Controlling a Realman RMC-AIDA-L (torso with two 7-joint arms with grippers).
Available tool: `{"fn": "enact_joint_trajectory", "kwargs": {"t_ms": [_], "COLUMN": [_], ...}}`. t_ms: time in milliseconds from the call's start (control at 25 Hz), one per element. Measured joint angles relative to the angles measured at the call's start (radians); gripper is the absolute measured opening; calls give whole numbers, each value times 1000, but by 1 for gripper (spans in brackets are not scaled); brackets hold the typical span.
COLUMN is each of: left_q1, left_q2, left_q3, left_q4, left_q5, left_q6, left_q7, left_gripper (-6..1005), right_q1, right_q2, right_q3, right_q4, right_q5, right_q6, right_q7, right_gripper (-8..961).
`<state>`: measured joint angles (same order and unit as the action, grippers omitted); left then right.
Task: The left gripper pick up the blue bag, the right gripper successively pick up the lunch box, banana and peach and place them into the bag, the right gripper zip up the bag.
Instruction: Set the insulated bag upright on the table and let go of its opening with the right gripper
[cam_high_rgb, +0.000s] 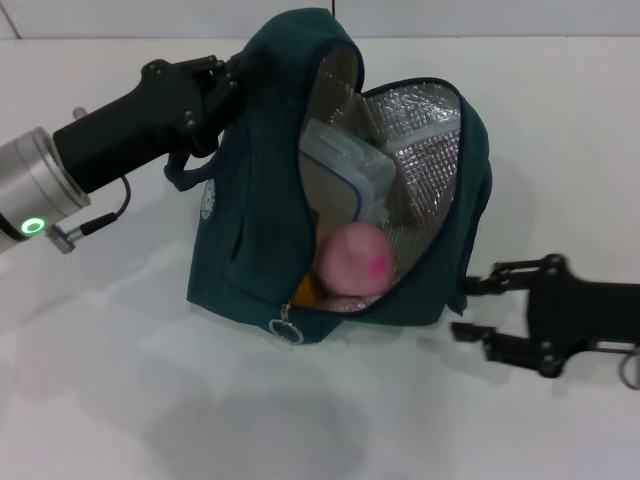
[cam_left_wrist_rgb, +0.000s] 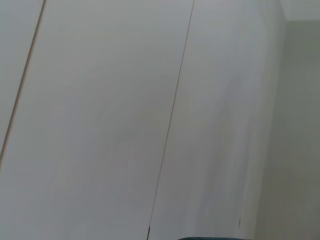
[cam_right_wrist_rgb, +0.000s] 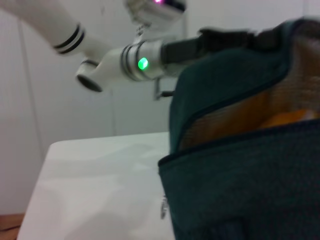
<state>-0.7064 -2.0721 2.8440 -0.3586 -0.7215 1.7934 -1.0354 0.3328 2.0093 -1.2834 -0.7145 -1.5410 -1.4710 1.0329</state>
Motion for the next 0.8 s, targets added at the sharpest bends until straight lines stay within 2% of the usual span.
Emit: {"fn": "enact_joint_trajectory", "kwargs": {"t_ms": [200, 440, 640, 800], "left_q1": [-1, 1, 5, 17], "left_q2": [-4, -6, -9, -12], "left_q3": [0, 0, 0, 0], "left_q4": [1, 1, 1, 19], "left_q5": [1, 1, 1, 0], "left_q6": [0, 0, 0, -1], "left_q7": [0, 2, 9, 53], "left_gripper": [115, 117, 118, 119], "right_q1": [74, 65, 54, 56], "right_q2": [3, 4, 6, 6], "right_q3": [-28, -26, -13, 1], "right_q4": [54, 65, 152, 234], "right_q5": [-7, 16, 210, 362], "right_q6": [18, 27, -16, -72], "right_q7": [8, -83, -268, -373], "right_gripper": [438, 301, 89, 73]}}
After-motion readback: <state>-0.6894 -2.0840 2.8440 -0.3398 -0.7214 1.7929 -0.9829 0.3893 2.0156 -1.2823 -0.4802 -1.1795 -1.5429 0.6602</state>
